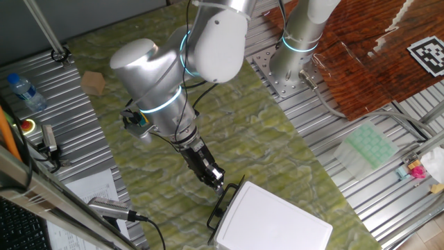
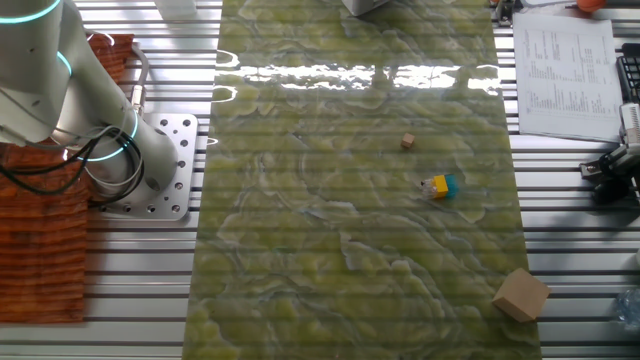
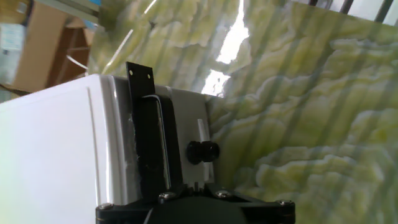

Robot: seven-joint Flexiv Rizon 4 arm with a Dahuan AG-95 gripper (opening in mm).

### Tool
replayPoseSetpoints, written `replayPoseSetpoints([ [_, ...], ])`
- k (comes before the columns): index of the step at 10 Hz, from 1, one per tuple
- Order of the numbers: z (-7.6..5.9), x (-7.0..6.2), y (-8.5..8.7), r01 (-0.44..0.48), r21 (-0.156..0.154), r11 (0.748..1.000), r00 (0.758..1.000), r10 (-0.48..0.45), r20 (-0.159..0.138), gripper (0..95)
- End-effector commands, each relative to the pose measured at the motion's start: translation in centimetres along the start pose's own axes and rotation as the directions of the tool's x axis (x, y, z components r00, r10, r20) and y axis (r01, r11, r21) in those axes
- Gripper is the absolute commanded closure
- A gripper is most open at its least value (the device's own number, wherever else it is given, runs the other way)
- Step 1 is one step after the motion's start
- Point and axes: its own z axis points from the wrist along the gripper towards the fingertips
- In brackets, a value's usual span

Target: Put things in the drawer

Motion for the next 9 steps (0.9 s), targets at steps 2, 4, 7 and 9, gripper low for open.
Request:
replayPoseSetpoints([
  [2, -0.1, -0.1, -0.1, -0.001, 0.025, 1.000, 1.000, 0.002, -0.008, 95.0],
  [4, -0.7, -0.3, -0.7, 0.031, 0.074, 0.997, 0.999, -0.029, -0.024, 95.0],
  [7, -3.9, -1.4, -3.8, 0.086, 0.107, 0.991, 0.996, -0.081, -0.046, 95.0],
  [9, -5.5, -1.6, -5.5, 0.112, 0.111, 0.987, 0.993, -0.107, -0.053, 95.0],
])
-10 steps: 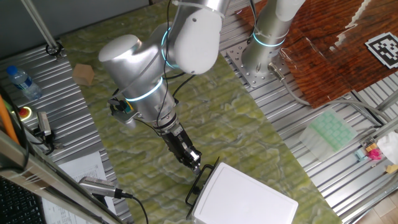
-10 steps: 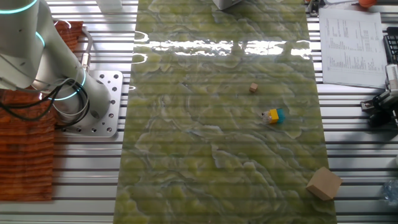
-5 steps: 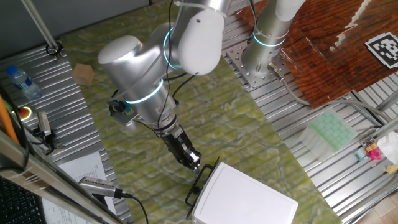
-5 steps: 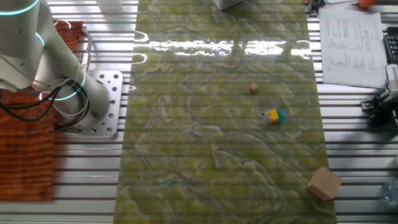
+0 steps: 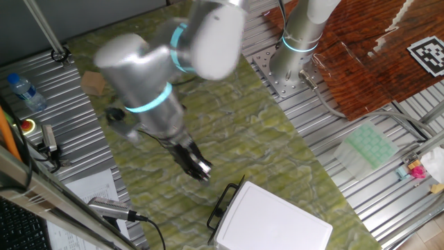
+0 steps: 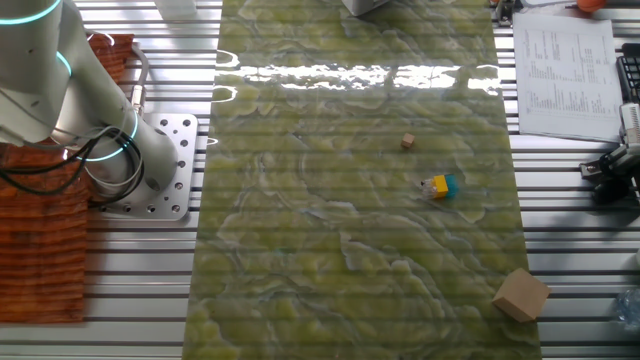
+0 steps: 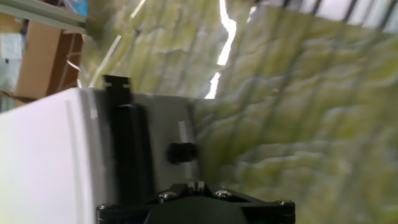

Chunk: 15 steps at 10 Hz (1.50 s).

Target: Put things in the drawer

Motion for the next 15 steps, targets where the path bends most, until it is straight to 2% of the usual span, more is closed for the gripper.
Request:
replayPoseSetpoints([
  [1, -0.9, 0.0, -1.2, 0.017, 0.003, 1.000, 1.000, -0.017, 0.001, 95.0],
  [3, -0.9, 0.0, -1.2, 0.004, 0.008, 1.000, 1.000, -0.004, 0.011, 95.0],
  [5, -0.9, 0.0, -1.2, 0.096, 0.015, 0.995, 0.995, -0.096, 0.007, 95.0],
  [6, -0.9, 0.0, -1.2, 0.160, 0.039, 0.986, 0.987, -0.160, -0.008, 95.0],
  [7, -0.9, 0.0, -1.2, 0.183, 0.082, 0.980, 0.983, -0.180, -0.037, 95.0],
  [8, -0.9, 0.0, -1.2, 0.183, 0.107, 0.977, 0.982, -0.179, -0.054, 95.0],
  [11, -0.4, 0.4, 0.2, 0.137, 0.103, 0.985, 0.990, -0.132, -0.053, 95.0],
  [12, 0.0, 0.1, 1.4, 0.088, 0.106, 0.990, 0.995, -0.083, -0.050, 95.0],
  [15, 1.4, -0.1, 2.8, 0.048, 0.098, 0.994, 0.998, -0.044, -0.041, 95.0],
])
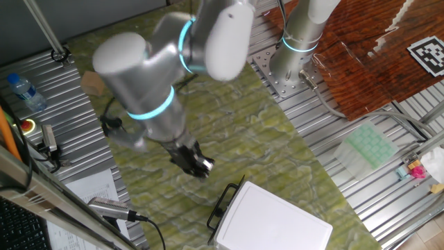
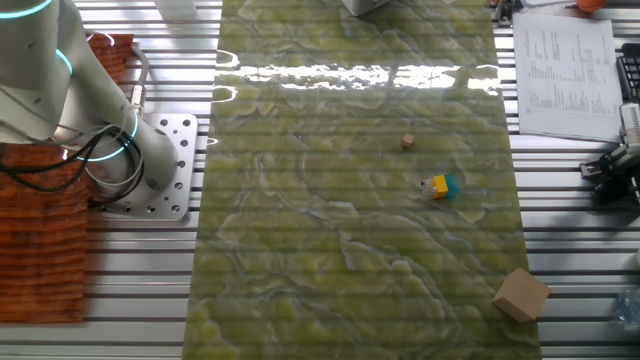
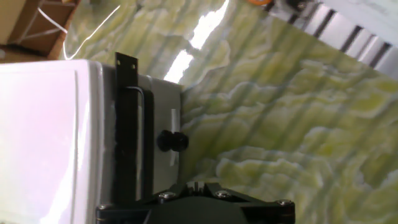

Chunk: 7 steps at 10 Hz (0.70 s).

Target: Put things in the drawer

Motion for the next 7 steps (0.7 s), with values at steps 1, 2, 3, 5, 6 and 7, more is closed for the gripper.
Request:
replayPoseSetpoints([
  [1, 1.0, -0.2, 1.2, -0.134, -0.055, 0.989, 0.990, 0.136, 0.031, 95.0],
  [2, 1.5, -0.2, 1.7, -0.146, -0.055, 0.988, 0.989, 0.148, 0.031, 95.0],
  [3, 1.7, -0.2, 1.8, -0.146, -0.058, 0.988, 0.989, 0.148, 0.032, 95.0],
  [5, 2.0, -0.2, 2.1, -0.146, -0.071, 0.987, 0.988, 0.148, 0.029, 95.0],
  [6, 2.5, -0.2, 2.7, -0.162, -0.089, 0.983, 0.986, 0.166, 0.034, 95.0],
  [7, 2.6, -0.3, 3.0, -0.168, -0.090, 0.982, 0.985, 0.171, 0.035, 95.0],
])
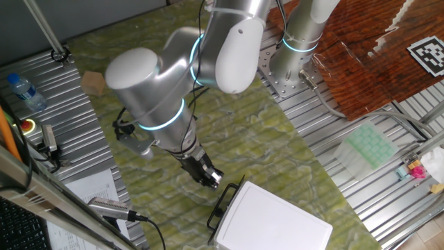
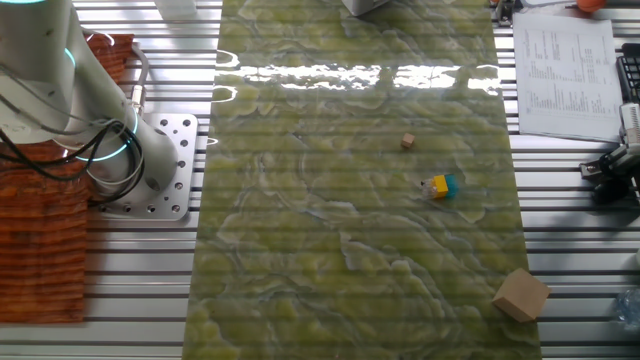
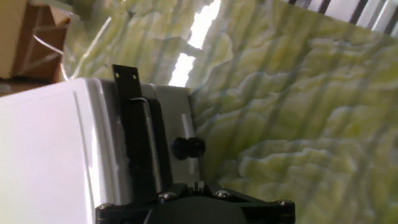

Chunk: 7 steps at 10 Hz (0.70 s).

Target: Put things in the drawer

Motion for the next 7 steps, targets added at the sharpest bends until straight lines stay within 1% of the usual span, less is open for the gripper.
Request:
replayPoseSetpoints([
  [1, 0.49, -0.14, 0.80, -0.009, -0.011, 1.000, 1.000, 0.009, 0.002, 95.0],
  [4, 0.52, -0.14, 1.01, -0.007, -0.014, 1.000, 1.000, 0.007, 0.002, 95.0],
  [7, 0.73, -0.13, 1.77, -0.019, -0.013, 1.000, 1.000, 0.019, 0.001, 95.0],
])
